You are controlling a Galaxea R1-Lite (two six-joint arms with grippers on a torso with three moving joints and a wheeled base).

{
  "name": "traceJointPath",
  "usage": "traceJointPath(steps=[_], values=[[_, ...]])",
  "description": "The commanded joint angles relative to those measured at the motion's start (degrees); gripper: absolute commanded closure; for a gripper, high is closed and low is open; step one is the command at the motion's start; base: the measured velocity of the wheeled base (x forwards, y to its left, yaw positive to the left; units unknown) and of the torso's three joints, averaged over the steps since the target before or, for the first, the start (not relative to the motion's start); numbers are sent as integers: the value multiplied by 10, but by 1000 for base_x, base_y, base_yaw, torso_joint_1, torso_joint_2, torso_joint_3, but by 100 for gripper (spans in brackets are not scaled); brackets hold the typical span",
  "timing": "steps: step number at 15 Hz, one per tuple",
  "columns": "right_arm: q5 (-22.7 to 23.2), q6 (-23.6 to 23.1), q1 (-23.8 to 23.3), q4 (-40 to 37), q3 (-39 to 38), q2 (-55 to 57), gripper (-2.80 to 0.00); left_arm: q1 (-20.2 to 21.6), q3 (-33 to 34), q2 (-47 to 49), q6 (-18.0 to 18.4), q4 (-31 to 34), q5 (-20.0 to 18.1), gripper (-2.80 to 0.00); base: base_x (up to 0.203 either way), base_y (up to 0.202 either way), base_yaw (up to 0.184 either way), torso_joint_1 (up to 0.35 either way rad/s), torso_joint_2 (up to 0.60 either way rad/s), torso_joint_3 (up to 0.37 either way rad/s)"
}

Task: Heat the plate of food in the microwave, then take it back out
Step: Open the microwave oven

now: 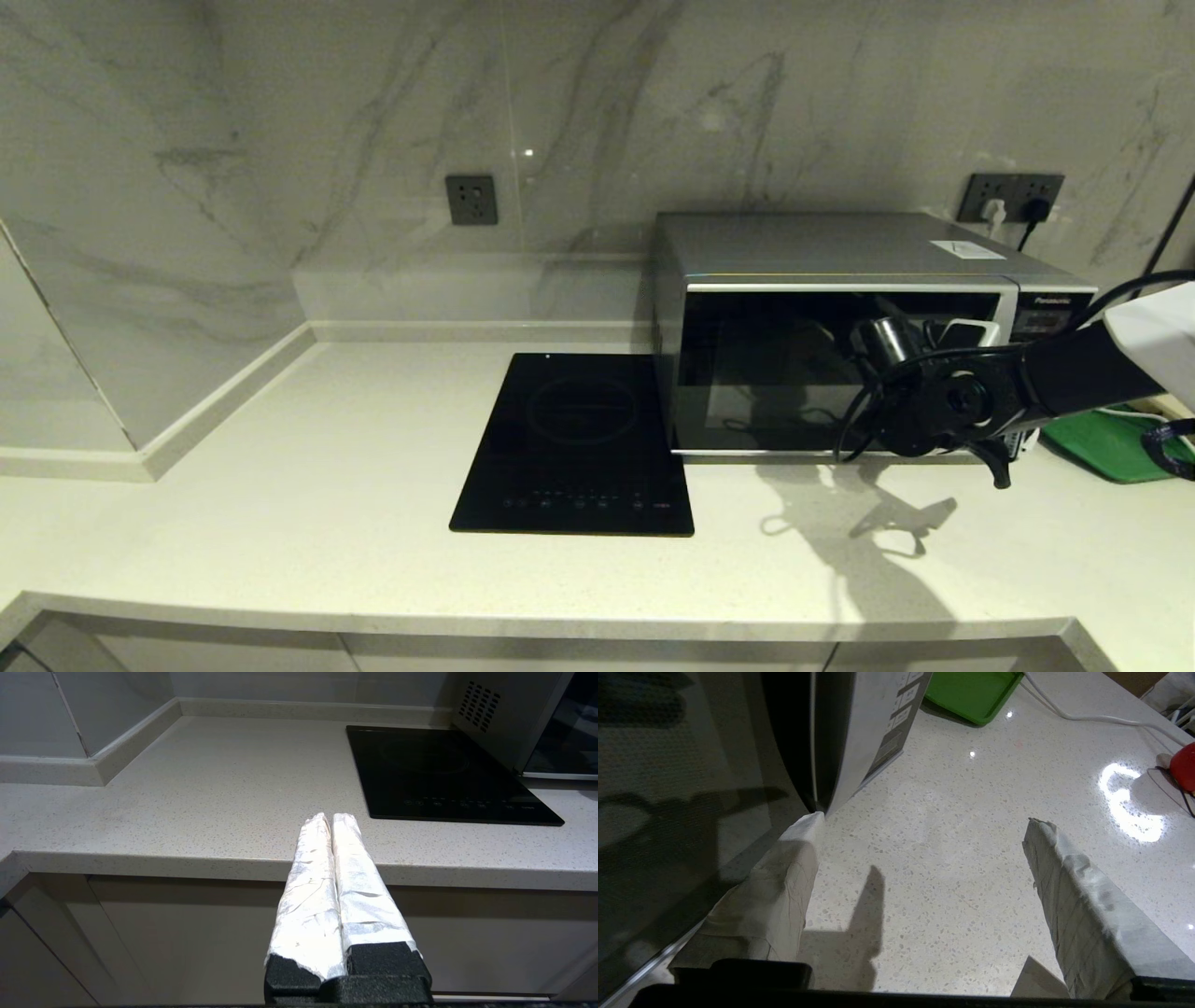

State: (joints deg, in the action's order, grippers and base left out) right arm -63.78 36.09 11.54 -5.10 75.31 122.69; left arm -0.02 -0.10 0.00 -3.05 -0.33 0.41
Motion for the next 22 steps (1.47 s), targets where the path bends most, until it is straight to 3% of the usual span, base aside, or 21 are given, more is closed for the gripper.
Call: traceJointPath(steps=[1, 9, 16, 22], values=[[-5, 3, -5, 1, -8, -2, -280, 0, 0, 0, 0, 0, 0, 0, 0, 0, 0, 0, 0, 0], [-4, 17, -36, 6, -2, 4, -280, 0, 0, 0, 0, 0, 0, 0, 0, 0, 0, 0, 0, 0], [-4, 29, -38, 7, 4, 15, -280, 0, 0, 0, 0, 0, 0, 0, 0, 0, 0, 0, 0, 0], [0, 16, -31, 5, 55, 20, -280, 0, 0, 0, 0, 0, 0, 0, 0, 0, 0, 0, 0, 0]])
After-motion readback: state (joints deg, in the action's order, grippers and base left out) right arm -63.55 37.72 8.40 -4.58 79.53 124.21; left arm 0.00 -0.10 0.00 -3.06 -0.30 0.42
